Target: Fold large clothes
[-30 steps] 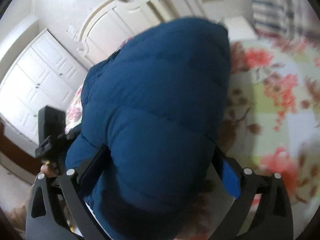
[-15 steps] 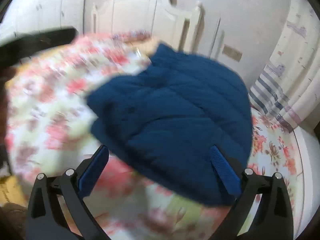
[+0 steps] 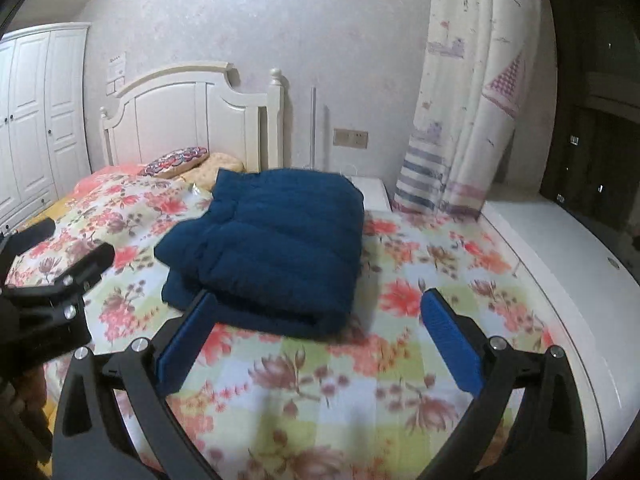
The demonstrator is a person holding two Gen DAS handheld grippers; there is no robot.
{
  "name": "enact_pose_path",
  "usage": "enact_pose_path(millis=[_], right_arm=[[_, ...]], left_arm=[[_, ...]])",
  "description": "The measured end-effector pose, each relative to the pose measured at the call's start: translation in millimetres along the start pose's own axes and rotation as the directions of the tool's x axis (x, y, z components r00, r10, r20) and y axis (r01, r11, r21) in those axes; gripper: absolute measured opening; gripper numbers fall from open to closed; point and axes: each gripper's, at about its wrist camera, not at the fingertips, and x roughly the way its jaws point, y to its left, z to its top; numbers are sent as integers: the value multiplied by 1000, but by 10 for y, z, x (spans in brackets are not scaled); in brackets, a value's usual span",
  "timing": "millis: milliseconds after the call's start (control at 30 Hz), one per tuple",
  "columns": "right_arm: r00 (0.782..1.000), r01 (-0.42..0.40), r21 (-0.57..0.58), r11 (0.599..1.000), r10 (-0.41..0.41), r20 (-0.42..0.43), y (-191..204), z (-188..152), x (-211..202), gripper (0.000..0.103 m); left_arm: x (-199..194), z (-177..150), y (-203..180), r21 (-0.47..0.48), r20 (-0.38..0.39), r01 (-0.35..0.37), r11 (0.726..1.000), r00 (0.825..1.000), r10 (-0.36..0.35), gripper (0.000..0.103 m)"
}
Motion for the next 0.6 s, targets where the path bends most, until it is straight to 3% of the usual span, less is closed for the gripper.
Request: enact_pose_path(millis=[233, 600], right_arm=[[1000, -7, 13, 1000, 7, 24, -37, -129, -209, 101], [997, -7, 1, 1000, 7, 74, -50, -109, -476, 101]], left_arm=[[-127, -104, -76, -37, -22, 27, 999, 999, -28, 99], [-372, -85, -162, -20, 18, 32, 999, 999, -32, 99]])
